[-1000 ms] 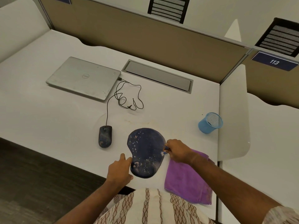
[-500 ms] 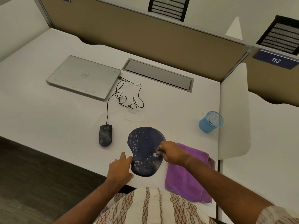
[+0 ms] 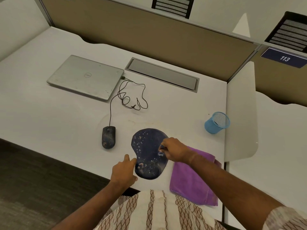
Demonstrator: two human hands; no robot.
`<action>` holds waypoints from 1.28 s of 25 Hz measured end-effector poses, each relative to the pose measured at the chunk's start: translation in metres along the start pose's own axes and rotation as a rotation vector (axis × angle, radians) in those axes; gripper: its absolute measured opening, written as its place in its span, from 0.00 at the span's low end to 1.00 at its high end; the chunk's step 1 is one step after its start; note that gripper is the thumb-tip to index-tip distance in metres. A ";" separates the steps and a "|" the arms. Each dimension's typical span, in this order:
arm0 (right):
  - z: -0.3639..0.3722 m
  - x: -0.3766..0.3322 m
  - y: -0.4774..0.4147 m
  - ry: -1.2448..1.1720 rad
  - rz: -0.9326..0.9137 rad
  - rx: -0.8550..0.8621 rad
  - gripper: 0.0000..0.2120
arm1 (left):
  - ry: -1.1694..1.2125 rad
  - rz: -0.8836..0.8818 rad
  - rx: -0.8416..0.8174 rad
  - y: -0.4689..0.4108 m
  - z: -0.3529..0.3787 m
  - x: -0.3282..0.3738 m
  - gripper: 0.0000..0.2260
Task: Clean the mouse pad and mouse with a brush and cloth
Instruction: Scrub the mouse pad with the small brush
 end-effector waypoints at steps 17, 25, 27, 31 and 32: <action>0.008 0.008 0.017 -0.142 0.009 0.071 0.05 | -0.001 -0.006 0.007 0.001 -0.001 0.000 0.29; 0.027 0.026 0.026 0.026 0.058 -0.034 0.06 | -0.019 0.004 0.005 0.002 -0.002 0.002 0.28; 0.026 0.028 0.023 0.044 0.085 -0.060 0.06 | -0.021 0.004 0.003 0.002 -0.002 0.003 0.28; 0.012 0.015 0.012 -0.150 0.087 0.032 0.06 | -0.009 0.002 0.004 0.003 -0.002 0.003 0.28; 0.010 0.008 0.012 -0.211 0.076 0.065 0.06 | -0.011 0.003 0.002 0.003 -0.003 0.002 0.28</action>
Point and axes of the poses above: each hand's wrist, its own y-axis away from the middle knuckle, its own z-axis out of the palm, x = y × z, the point moved 10 cm from there along -y, towards the middle knuckle, and after that the axes turned 7 degrees about z, right-handed, at the moved point
